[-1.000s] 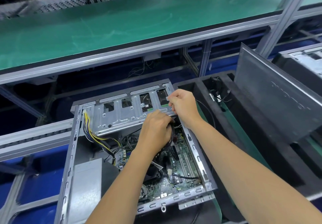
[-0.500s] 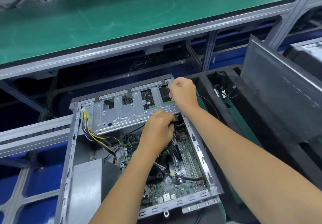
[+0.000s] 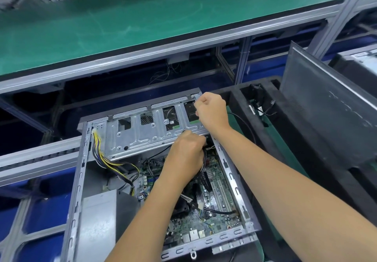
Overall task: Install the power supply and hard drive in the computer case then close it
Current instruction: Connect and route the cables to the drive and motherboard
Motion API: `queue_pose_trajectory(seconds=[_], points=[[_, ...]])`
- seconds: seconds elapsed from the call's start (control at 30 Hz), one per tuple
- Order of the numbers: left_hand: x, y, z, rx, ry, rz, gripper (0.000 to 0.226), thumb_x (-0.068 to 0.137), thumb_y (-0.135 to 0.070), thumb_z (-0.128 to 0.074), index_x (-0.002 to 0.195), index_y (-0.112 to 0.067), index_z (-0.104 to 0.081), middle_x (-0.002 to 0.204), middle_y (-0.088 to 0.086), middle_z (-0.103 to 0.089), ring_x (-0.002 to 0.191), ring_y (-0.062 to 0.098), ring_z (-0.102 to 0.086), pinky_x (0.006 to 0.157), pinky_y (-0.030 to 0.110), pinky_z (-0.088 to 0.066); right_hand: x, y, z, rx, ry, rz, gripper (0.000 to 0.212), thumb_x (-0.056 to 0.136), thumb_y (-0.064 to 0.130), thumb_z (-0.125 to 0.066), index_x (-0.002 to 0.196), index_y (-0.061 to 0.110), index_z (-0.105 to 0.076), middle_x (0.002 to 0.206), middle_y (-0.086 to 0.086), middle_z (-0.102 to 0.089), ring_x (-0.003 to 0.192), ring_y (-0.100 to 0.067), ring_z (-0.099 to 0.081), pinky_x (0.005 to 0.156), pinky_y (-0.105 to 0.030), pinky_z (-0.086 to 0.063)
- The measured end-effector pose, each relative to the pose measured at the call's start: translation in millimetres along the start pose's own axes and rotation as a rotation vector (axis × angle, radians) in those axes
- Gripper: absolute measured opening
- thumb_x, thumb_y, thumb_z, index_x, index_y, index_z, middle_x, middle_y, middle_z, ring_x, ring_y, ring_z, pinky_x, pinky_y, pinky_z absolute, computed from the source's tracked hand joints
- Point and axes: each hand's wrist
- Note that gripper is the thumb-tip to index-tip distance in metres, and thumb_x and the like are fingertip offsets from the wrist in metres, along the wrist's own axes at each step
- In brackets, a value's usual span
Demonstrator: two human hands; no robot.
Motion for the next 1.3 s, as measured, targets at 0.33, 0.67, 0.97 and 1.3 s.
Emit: queue_pose_trajectory(seconds=[0.33,0.67,0.97,1.3], points=[[0.2,2.4,-1.5,0.023,-0.001,-0.003,0.014,0.068,0.013,-0.06,0.067,-0.001,-0.061,0.064,0.009,-0.057,0.072,0.026,-0.05,0.057,0.038,-0.047,0.2,-2.4,1.7,0.033,0.012,0.017,0.019,0.089,0.005,-0.051,0.084,-0.009,-0.062,0.081,-0.025,-0.066,0.077,-0.04,-0.061,0.066,-0.048,-0.053],[-2.1,8.7,-1.0,0.039,-0.093,0.006,0.012,0.071,-0.001,-0.074,0.083,-0.003,-0.074,0.088,0.008,-0.069,0.085,0.027,-0.063,0.072,0.035,-0.055,-1.8,-5.7,1.3,0.009,0.016,0.055,0.017,0.089,0.007,-0.052,0.077,0.001,-0.062,0.075,-0.015,-0.068,0.07,-0.025,-0.06,0.065,-0.036,-0.05],[-0.6,-0.7,-6.7,0.051,-0.08,0.13,0.005,0.08,-0.004,-0.056,0.076,-0.005,-0.058,0.07,0.005,-0.057,0.074,0.025,-0.05,0.062,0.039,-0.045,-4.1,-8.9,1.6,-0.019,0.021,0.089,0.022,0.089,0.008,-0.052,0.067,0.011,-0.054,0.066,0.0,-0.058,0.065,-0.017,-0.053,0.056,-0.028,-0.042],[-10.9,22.1,29.8,-0.203,0.041,0.109,0.002,0.085,-0.018,-0.065,0.087,-0.019,-0.067,0.083,-0.015,-0.062,0.081,-0.001,-0.052,0.071,0.007,-0.04,-4.7,-9.1,4.1,-0.043,0.047,0.109,0.019,0.089,0.01,-0.052,0.072,0.004,-0.058,0.067,-0.004,-0.06,0.064,-0.017,-0.051,0.062,-0.034,-0.047]])
Point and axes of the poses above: each hand's wrist, its own x-axis towards the middle knuckle, its own z-axis out of the back of the hand, y = z × x
